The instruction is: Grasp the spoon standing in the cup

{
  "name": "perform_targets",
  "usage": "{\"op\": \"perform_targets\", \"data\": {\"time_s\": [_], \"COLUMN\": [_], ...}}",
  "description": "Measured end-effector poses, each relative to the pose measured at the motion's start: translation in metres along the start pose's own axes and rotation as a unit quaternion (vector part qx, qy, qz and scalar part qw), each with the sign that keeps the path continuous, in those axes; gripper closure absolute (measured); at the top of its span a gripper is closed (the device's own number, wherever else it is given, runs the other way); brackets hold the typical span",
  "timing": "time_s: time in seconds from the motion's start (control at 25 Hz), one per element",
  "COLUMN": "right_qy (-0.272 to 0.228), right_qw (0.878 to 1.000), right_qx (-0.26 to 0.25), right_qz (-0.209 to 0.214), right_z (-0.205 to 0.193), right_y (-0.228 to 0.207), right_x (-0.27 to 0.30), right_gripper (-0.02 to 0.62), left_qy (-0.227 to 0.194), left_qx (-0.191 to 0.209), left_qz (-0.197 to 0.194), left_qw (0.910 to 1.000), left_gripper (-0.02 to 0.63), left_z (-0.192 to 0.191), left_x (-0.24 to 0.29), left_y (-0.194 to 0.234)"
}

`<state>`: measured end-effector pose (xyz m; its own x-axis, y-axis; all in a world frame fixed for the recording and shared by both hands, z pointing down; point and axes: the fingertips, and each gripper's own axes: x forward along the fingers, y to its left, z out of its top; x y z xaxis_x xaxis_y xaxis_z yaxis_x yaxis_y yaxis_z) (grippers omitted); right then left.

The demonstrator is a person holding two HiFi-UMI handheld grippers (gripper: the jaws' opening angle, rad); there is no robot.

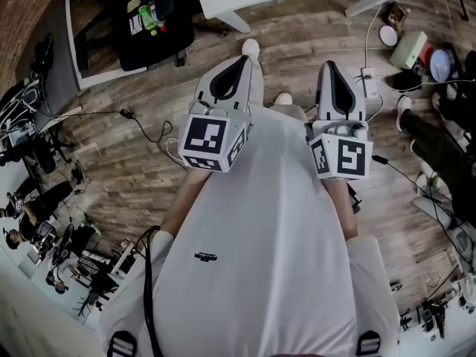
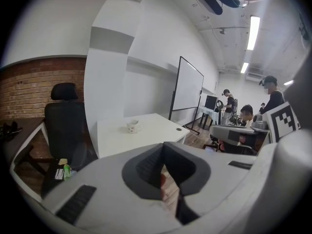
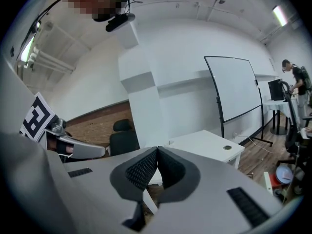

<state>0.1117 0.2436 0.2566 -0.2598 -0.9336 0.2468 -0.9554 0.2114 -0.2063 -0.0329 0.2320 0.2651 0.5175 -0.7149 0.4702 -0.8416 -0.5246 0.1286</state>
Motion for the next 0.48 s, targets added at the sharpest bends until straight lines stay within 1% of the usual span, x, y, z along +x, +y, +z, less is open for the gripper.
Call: {"op": "perform_targets", "data": {"time_s": [0.12,0.24,0.32,0.48], "right_qy": [0.002,0.006,0.01,0.011], "right_qw": [1.0,1.0,1.0,1.0], "right_qx": [-0.007,-0.017,-0.02,-0.025], "right_qz": [0.003,0.011,0.009,0.0], "right_z": [0.009,0.018,0.024,0.041], "right_y": [0.003,0.01,0.015,0.026], "right_x": [0.032,0.066,0.092,0.144], "right_gripper": [0.591,0.591,0.591,0.591], "left_qy": [-0.004,-0.01,-0.014,-0.022], "left_qx": [-0.002,-0.011,-0.016,-0.021], "left_qz": [-0.008,-0.006,-0.007,-0.021], "left_qw": [1.0,0.9999,0.9997,0.9993], "left_gripper": [0.596,0.597,0.597,0.597], "left_z": [0.016,0.033,0.046,0.072], "left_x": [0.023,0.043,0.057,0.085], "left_y": [0.023,0.056,0.079,0.12]}}
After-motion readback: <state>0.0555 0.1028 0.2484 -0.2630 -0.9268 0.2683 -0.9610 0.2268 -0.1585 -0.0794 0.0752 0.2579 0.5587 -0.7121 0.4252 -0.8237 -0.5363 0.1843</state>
